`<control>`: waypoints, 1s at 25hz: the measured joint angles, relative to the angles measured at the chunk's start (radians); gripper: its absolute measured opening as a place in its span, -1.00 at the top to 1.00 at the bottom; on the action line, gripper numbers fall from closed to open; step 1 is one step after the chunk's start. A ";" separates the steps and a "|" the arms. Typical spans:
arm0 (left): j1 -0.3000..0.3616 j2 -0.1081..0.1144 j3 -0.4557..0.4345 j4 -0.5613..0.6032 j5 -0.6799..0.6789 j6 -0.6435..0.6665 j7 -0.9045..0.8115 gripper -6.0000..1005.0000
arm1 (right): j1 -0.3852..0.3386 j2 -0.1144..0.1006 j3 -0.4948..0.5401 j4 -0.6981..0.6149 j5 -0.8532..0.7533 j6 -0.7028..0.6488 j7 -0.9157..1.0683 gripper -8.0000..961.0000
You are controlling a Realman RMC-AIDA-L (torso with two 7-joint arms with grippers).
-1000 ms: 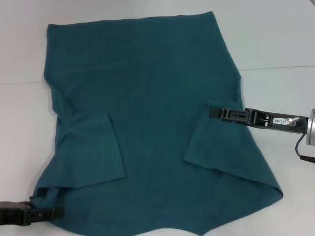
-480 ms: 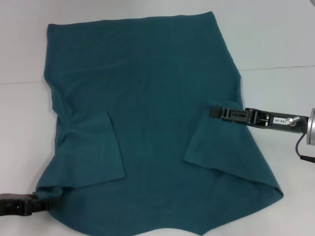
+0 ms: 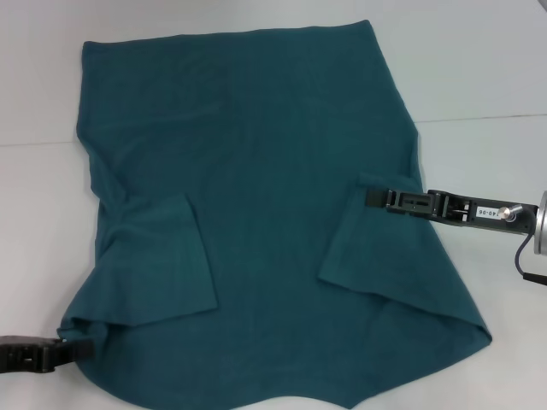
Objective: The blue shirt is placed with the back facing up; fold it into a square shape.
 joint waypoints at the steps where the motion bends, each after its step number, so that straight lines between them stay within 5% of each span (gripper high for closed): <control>1: 0.000 0.000 0.000 0.000 0.000 0.000 0.000 0.51 | 0.000 0.000 0.000 0.000 0.000 0.000 0.000 -0.81; 9: 0.003 0.000 0.001 0.000 0.001 0.005 -0.002 0.96 | -0.004 -0.011 -0.006 0.002 -0.015 0.007 0.005 -0.81; 18: 0.003 0.002 0.001 0.000 0.000 0.011 0.005 0.96 | -0.030 -0.070 -0.013 -0.014 -0.172 -0.035 0.170 -0.81; 25: 0.006 0.000 0.001 -0.005 -0.004 0.005 0.005 0.96 | -0.095 -0.071 -0.006 -0.079 -0.220 -0.053 0.233 -0.81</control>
